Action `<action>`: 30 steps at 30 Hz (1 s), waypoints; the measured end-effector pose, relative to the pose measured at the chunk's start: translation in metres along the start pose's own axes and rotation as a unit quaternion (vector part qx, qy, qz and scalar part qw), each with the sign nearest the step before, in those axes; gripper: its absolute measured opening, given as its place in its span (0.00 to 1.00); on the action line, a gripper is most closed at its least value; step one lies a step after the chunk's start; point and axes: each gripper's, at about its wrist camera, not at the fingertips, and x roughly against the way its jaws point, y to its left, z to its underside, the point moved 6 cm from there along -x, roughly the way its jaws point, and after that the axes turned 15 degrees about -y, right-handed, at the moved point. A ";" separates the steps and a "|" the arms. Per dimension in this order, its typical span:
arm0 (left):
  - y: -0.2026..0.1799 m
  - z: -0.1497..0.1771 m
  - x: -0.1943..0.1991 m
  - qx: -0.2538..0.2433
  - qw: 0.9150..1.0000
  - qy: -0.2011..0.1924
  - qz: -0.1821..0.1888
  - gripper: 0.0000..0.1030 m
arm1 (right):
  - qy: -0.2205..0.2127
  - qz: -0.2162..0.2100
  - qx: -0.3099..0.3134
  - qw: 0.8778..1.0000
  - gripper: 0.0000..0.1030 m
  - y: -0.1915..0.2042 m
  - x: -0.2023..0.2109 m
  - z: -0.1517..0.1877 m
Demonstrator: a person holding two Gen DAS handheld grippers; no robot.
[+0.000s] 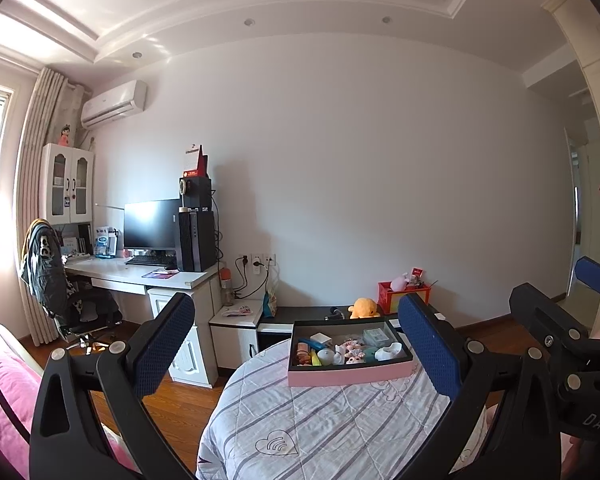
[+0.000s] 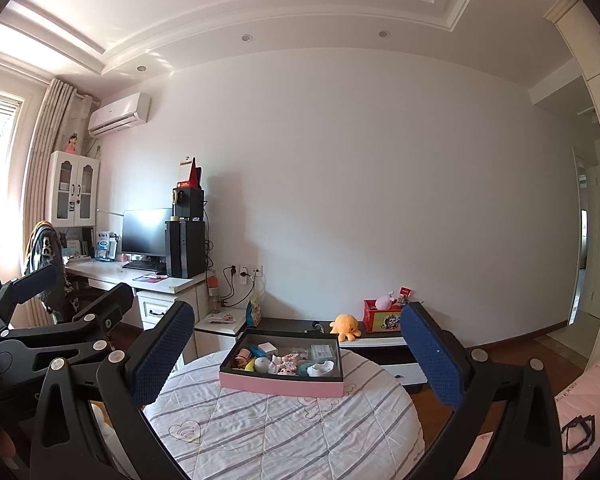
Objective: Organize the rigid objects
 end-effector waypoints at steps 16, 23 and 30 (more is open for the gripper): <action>-0.001 0.001 -0.001 -0.001 1.000 -0.011 -0.009 1.00 | 0.004 -0.005 0.000 1.000 1.00 0.002 -0.003 0.003; -0.001 0.000 -0.001 -0.001 1.000 -0.011 -0.011 1.00 | 0.006 -0.007 -0.001 1.000 1.00 0.003 -0.004 0.004; -0.001 0.000 -0.001 -0.001 1.000 -0.011 -0.012 1.00 | 0.007 -0.007 -0.002 1.000 1.00 0.003 -0.004 0.004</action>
